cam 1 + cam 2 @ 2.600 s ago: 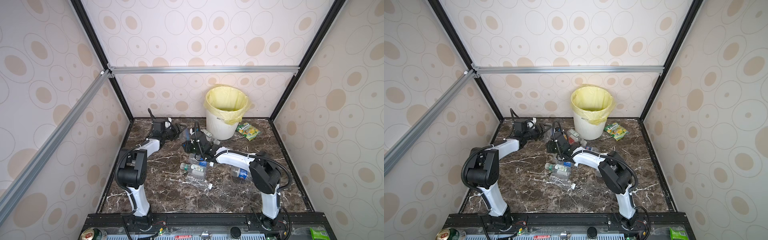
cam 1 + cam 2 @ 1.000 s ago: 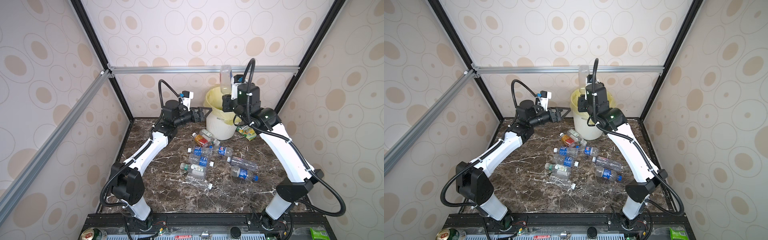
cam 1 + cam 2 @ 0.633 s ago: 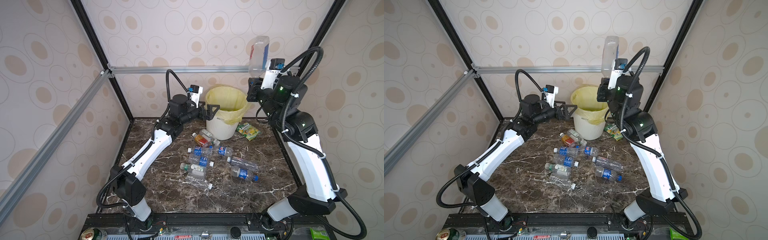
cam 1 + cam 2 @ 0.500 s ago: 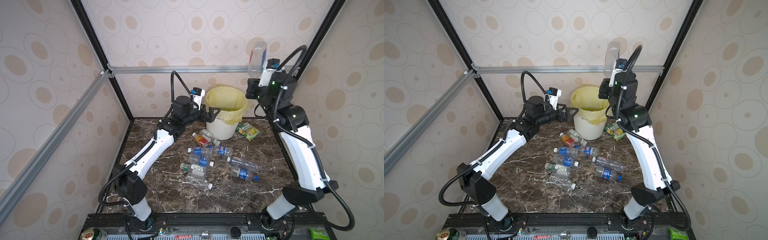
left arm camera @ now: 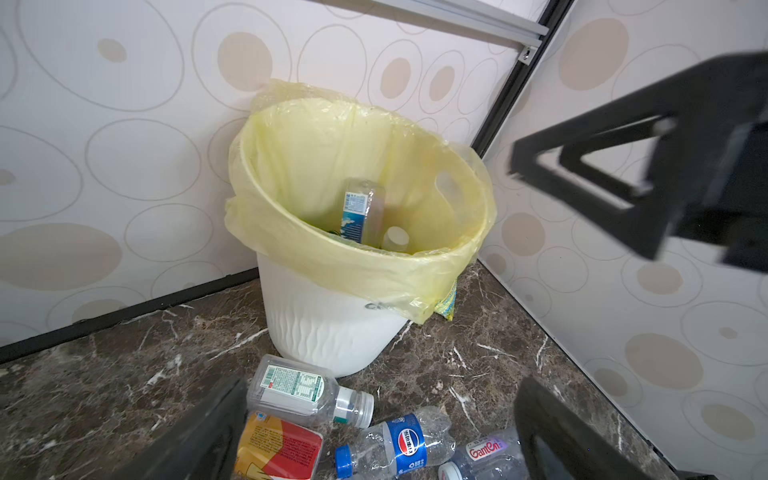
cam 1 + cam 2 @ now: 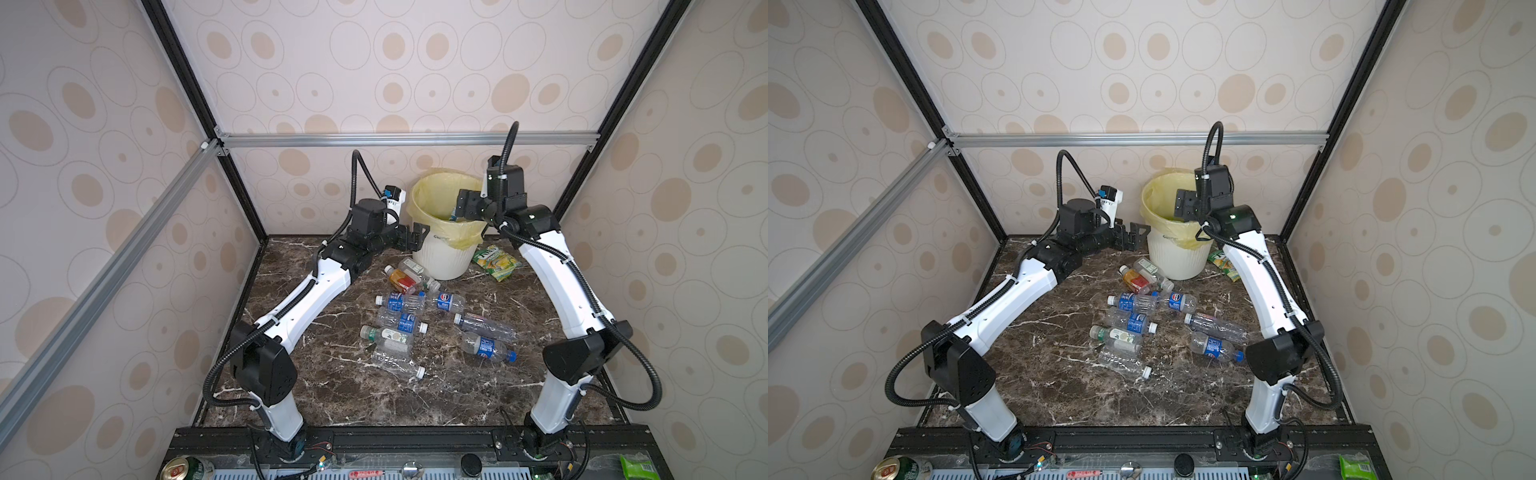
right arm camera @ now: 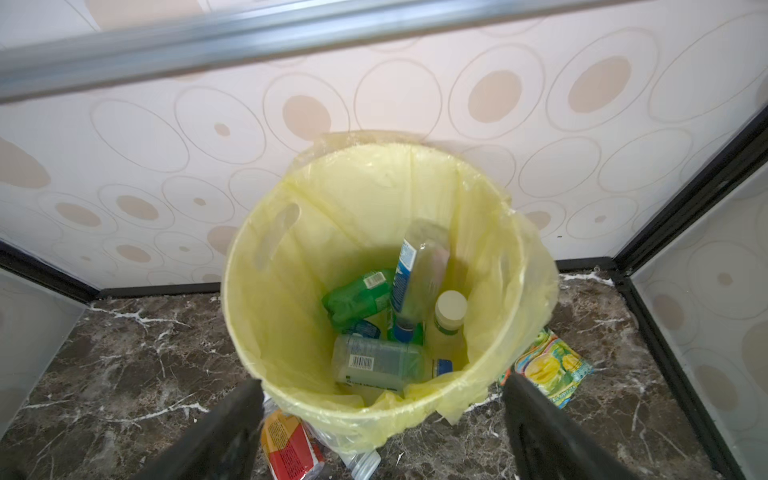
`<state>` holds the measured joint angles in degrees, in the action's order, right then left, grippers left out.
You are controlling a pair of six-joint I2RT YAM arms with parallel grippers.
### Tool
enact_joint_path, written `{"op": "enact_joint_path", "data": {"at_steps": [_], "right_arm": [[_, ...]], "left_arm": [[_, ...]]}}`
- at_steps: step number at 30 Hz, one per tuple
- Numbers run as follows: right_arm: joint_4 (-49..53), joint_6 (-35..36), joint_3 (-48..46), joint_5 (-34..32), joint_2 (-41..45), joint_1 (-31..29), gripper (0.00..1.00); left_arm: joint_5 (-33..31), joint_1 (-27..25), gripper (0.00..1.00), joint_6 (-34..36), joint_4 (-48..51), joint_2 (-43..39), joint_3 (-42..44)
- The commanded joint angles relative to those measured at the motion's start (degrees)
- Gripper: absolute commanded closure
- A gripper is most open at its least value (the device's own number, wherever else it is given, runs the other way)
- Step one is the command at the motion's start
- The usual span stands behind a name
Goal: Throw the plastic bottles in the bin
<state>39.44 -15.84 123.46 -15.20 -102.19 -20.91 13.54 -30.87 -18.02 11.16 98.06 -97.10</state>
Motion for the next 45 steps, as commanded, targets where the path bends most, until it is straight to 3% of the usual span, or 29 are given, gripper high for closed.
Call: {"op": "enact_joint_path", "data": {"at_steps": [1,12,21,29,37,45], "right_arm": [[-2.32,-0.93,-1.91,-0.29,2.90,-0.10,0.04],[-3.38,-1.53,-5.66,1.78,6.31,-0.02,0.00],[-5.49,-2.37,-14.38,4.15,12.43,-0.18,0.00],[-7.35,-1.63,-26.04,5.41,18.96,-2.07,0.00],[-10.32,3.54,-39.18,3.69,23.08,-9.03,0.00],[-15.85,7.05,-49.70,3.11,25.23,-17.41,0.00]], "left_arm": [[-3.85,0.10,0.01,1.79,0.40,-1.12,-0.01],[-16.31,0.25,0.01,2.03,0.40,-3.62,4.19],[-12.77,1.99,0.01,-3.31,3.59,-3.59,6.53],[-7.49,4.48,0.01,-13.09,8.55,-3.24,11.49],[-3.43,6.37,0.01,-21.95,15.03,-7.03,19.12],[-1.21,8.61,0.01,-38.11,13.58,-17.61,33.99]]}}
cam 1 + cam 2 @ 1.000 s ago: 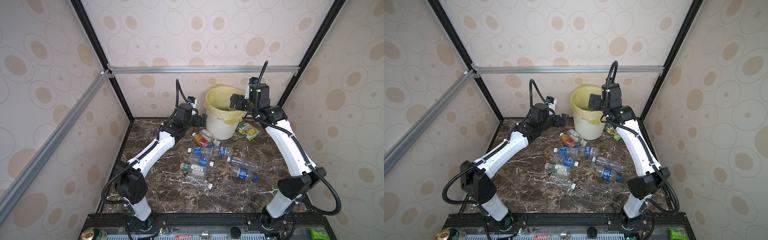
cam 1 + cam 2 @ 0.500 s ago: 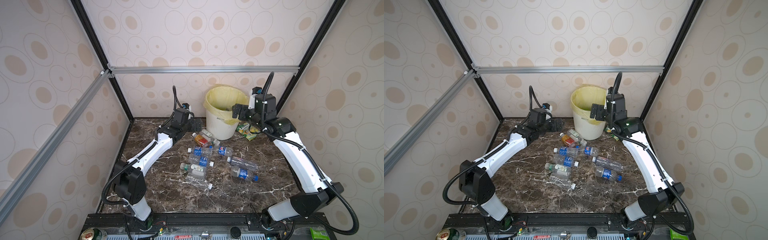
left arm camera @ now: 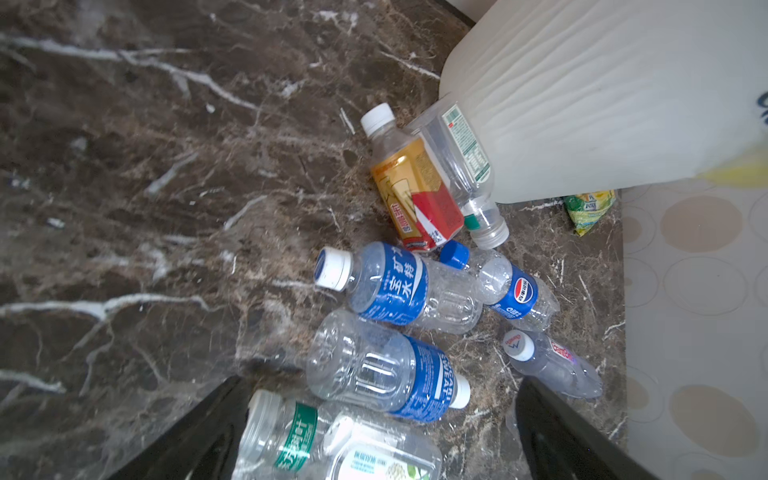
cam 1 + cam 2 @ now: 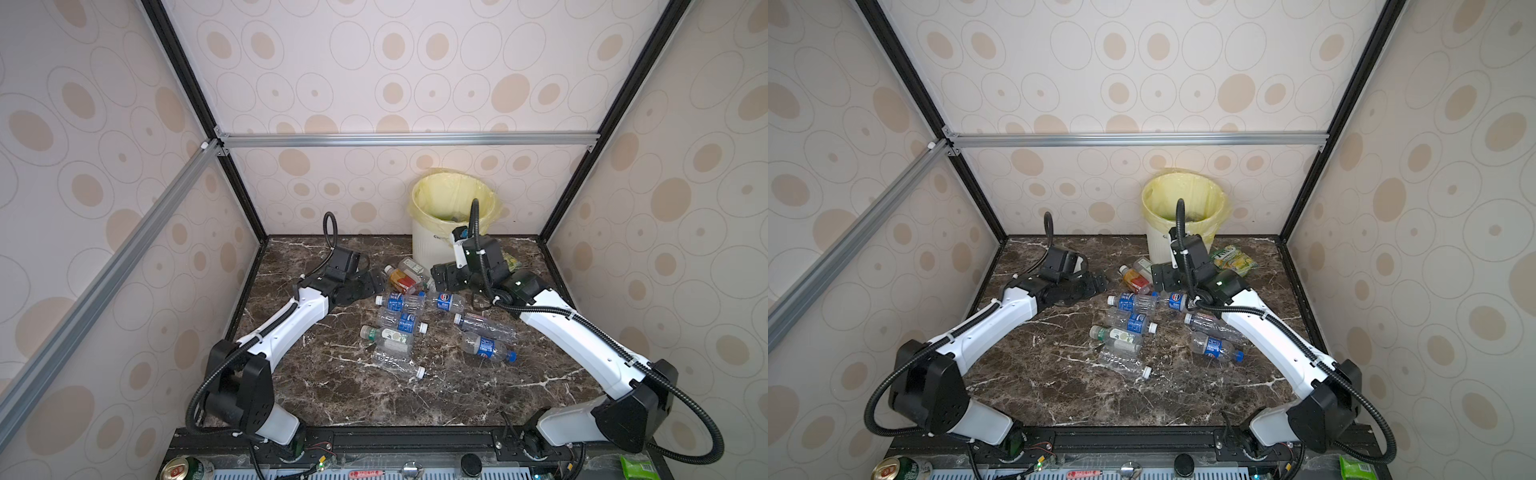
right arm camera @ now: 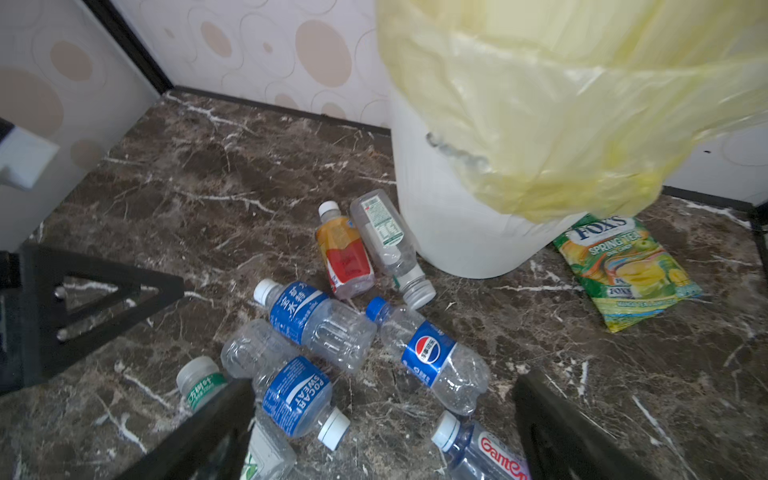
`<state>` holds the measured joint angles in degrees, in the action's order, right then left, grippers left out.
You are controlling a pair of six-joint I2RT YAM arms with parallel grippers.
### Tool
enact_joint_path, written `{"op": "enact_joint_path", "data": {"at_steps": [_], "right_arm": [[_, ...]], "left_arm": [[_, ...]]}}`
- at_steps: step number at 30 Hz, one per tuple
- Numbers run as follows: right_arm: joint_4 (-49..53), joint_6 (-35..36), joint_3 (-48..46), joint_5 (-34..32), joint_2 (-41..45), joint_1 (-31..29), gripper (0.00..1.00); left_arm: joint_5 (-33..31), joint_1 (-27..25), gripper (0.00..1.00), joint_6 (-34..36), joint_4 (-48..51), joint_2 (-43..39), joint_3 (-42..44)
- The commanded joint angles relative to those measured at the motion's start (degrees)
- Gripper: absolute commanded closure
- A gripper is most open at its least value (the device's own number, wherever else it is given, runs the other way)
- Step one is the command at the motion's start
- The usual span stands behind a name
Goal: Throw the plastic bottles in the bin
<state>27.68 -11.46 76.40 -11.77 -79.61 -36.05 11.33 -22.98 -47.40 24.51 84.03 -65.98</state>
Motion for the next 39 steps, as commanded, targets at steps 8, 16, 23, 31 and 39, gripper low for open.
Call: {"op": "enact_joint_path", "data": {"at_steps": [8,16,23,31,39], "right_arm": [[-8.26,1.08,-6.36,0.39,1.74,-6.10,0.00],[-9.25,0.48,-8.06,0.00,1.65,-7.01,0.00],[-10.54,-0.17,-8.98,-0.35,1.23,-7.04,0.00],[-11.32,-0.65,-9.65,-0.37,1.09,-6.98,0.00],[-12.25,-1.08,-9.89,-0.10,0.44,-7.00,0.00]], "left_arm": [[4.46,0.75,0.01,-21.48,-4.59,-9.47,14.54],[5.87,-0.42,0.03,-23.89,-3.17,-11.27,19.11],[7.98,-4.58,0.03,-27.29,-5.46,-11.62,22.71],[7.59,-6.99,0.06,-29.65,-5.79,-12.37,25.26],[6.63,-11.00,0.09,-30.49,-5.04,-11.57,26.16]]}}
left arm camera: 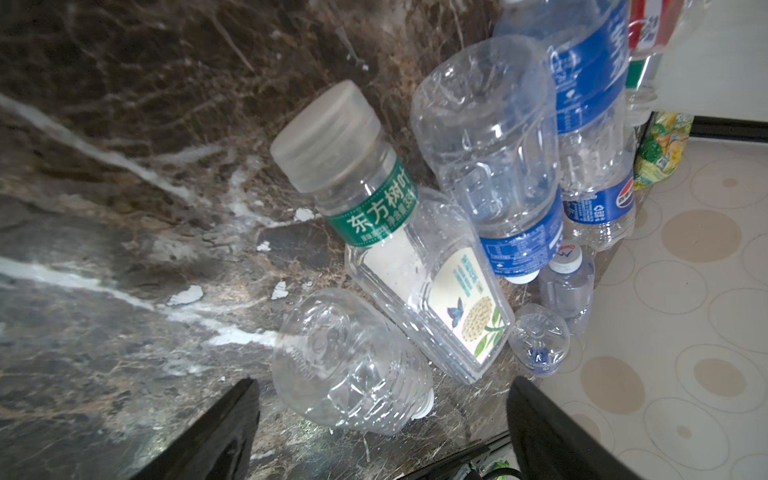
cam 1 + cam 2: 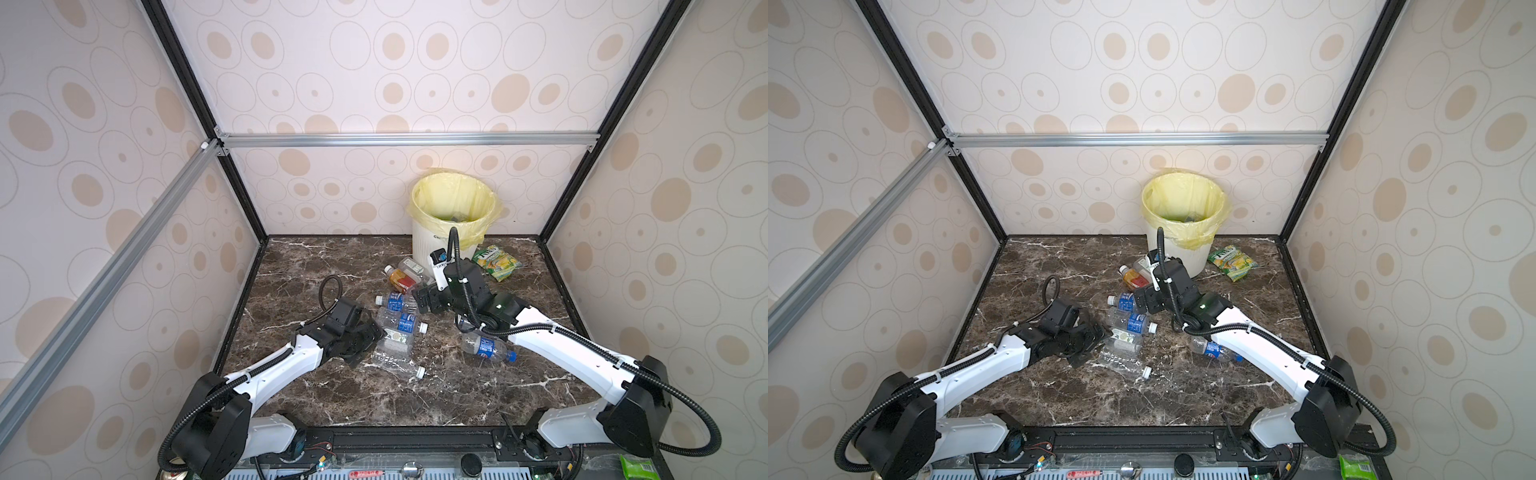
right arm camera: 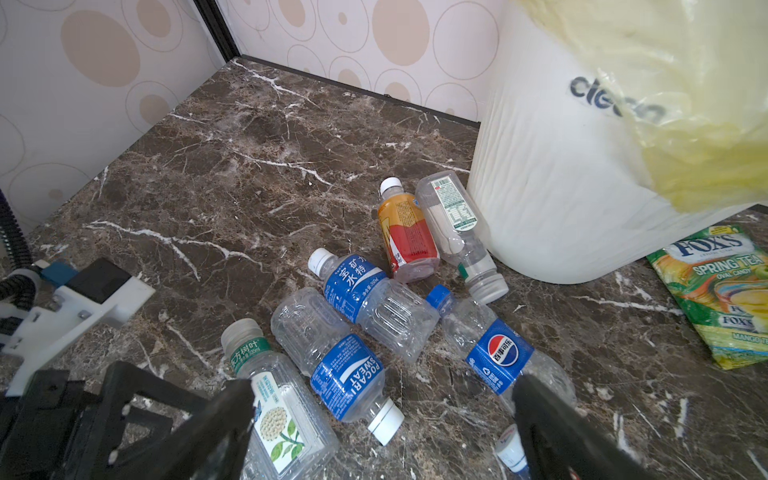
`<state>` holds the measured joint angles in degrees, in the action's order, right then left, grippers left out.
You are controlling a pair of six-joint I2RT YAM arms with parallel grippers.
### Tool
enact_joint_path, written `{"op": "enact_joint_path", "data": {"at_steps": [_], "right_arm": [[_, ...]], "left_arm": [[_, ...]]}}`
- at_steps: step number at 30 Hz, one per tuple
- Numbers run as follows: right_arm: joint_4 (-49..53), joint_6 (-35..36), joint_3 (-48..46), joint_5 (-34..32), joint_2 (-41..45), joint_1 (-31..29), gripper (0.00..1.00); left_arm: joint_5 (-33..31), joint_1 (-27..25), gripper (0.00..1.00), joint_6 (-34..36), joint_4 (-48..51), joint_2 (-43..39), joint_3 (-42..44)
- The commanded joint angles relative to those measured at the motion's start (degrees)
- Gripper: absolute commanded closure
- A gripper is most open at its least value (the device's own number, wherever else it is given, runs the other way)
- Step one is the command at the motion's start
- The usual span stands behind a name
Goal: Throw the plastic bottles in the bin
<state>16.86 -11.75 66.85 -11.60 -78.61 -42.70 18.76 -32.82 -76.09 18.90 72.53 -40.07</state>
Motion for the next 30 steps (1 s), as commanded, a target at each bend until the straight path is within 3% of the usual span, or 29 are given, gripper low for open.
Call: {"op": "enact_joint_path", "data": {"at_steps": [1,18,30], "right_arm": [[-1.49,-0.88,-0.32,-0.26,-0.58,-0.36,0.00],[-1.93,-1.36,-0.71,-0.61,-0.05,-0.31,0.00],[-1.93,-1.07,-0.80,-0.90,0.46,-0.31,0.00]], "left_arm": [[-0.92,-1.45,0.09,-1.91,0.66,0.13,0.35],[-0.93,-5.55,0.18,-7.06,-4.45,1.59,4.40],[-2.22,-5.87,0.31,-10.63,-10.27,4.43,6.50]]}}
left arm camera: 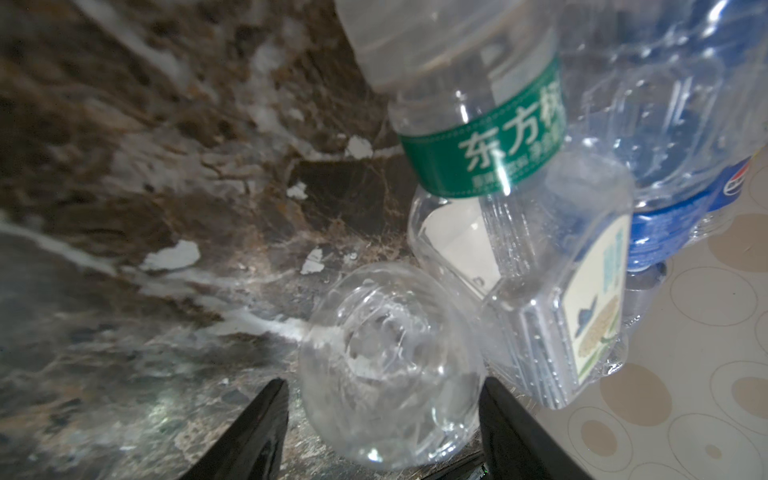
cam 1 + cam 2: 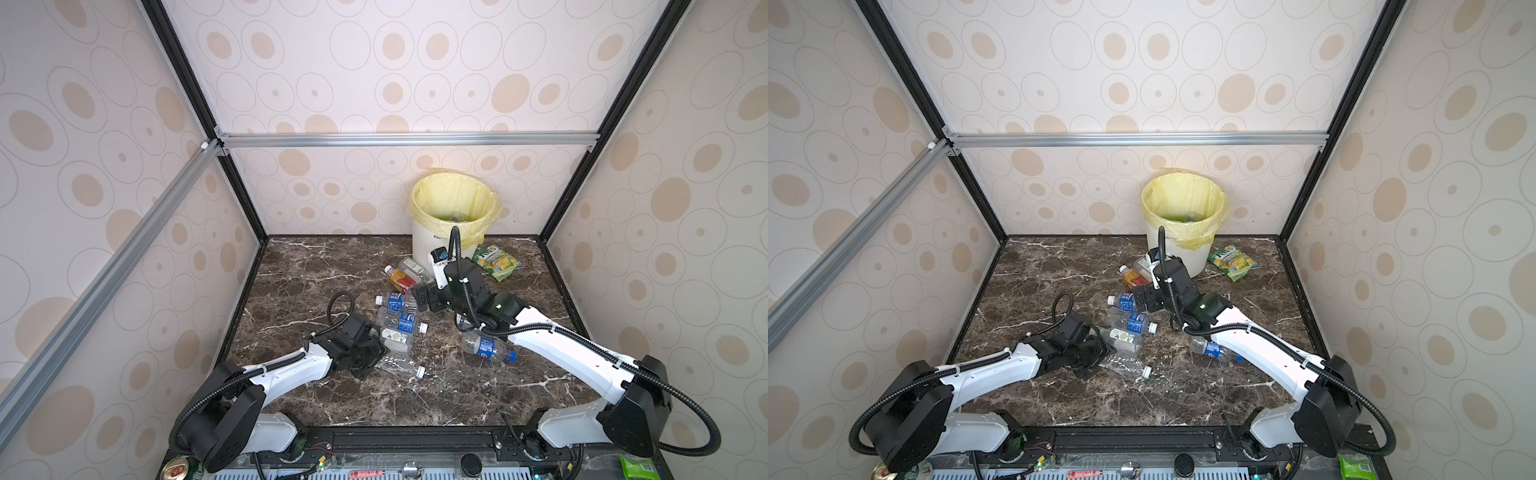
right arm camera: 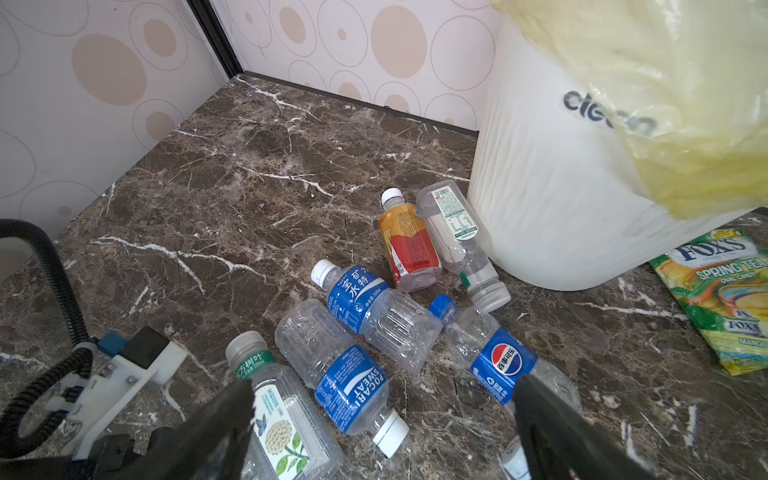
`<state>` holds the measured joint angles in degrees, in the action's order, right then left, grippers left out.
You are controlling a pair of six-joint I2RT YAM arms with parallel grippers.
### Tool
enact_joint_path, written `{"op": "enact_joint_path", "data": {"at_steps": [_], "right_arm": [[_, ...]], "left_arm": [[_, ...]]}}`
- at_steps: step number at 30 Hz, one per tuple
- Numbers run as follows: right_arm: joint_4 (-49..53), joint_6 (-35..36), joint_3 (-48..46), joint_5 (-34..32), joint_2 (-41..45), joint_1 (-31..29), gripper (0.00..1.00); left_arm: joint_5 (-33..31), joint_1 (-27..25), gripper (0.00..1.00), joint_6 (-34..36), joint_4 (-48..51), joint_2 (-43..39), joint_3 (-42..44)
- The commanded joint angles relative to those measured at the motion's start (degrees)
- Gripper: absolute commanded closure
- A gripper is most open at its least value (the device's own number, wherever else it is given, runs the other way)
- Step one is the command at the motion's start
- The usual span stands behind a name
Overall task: Throw the plastic bottles in the bin
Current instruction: 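Grasp the clear unlabelled bottle by its bottom with the left gripper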
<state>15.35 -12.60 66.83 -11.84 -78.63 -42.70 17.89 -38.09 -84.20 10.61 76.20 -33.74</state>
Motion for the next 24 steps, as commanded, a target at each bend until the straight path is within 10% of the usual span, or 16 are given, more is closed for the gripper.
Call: {"op": "enact_joint_path", "data": {"at_steps": [1,24], "right_arm": [[-0.42,-0.23,-0.88,-0.70,0.57,-0.27,0.00],[-0.78,-0.02,-2.14,-1.43,2.17,-0.32,0.00]], "left_arm": [[-1.54,-0.66,0.32,-2.56,-1.93,0.95,0.16],[-7.01,3.84,0.50,-1.35,0.85,-3.41,5.73]]}}
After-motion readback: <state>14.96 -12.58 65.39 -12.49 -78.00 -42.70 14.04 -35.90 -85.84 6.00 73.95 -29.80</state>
